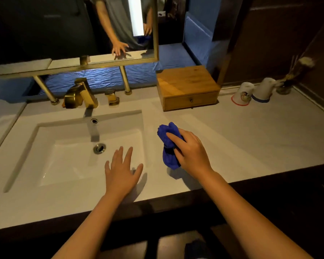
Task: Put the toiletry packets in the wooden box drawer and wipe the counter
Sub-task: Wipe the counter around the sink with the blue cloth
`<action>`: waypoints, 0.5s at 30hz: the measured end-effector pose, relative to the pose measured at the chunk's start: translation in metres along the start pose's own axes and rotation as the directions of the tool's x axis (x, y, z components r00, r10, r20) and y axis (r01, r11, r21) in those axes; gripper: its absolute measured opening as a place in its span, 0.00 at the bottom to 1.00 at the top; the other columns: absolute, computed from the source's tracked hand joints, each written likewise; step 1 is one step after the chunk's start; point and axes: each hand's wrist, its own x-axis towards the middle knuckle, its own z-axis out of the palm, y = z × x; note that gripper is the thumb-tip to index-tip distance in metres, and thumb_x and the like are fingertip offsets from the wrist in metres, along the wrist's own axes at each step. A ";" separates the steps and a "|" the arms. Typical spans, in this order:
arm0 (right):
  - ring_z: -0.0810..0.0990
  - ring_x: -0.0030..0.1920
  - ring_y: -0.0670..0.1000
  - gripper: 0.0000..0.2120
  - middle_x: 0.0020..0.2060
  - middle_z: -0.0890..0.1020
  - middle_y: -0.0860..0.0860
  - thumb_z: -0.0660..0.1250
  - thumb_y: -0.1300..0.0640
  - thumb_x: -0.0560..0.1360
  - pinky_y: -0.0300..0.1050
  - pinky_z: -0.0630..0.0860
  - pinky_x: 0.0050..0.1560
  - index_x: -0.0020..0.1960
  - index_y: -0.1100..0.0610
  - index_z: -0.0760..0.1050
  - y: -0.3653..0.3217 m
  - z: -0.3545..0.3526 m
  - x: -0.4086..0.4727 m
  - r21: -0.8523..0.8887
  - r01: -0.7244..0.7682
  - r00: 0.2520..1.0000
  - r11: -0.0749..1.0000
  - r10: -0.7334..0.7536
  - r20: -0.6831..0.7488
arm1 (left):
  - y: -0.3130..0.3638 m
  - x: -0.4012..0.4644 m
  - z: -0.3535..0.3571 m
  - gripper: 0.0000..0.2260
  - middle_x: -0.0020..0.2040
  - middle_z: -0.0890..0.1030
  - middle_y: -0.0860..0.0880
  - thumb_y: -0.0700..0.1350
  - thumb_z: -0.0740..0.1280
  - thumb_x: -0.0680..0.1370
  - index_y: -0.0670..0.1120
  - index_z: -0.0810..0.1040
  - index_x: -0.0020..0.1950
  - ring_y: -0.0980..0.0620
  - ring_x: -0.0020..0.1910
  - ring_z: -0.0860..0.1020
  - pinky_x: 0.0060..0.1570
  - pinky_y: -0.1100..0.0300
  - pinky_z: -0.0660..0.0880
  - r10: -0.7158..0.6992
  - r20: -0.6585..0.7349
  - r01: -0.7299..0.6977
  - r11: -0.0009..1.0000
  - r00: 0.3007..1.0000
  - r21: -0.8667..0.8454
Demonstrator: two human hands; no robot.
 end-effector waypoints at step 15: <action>0.79 0.55 0.61 0.24 0.57 0.80 0.61 0.70 0.71 0.66 0.50 0.76 0.53 0.61 0.61 0.75 0.198 -0.157 -0.070 -0.003 -0.063 0.996 0.998 0.063 0.062 | 0.206 -0.018 0.101 0.30 0.79 0.48 0.49 0.65 0.48 0.76 0.57 0.49 0.76 0.48 0.78 0.47 0.74 0.40 0.47 -0.047 0.030 0.043 0.992 0.998 0.115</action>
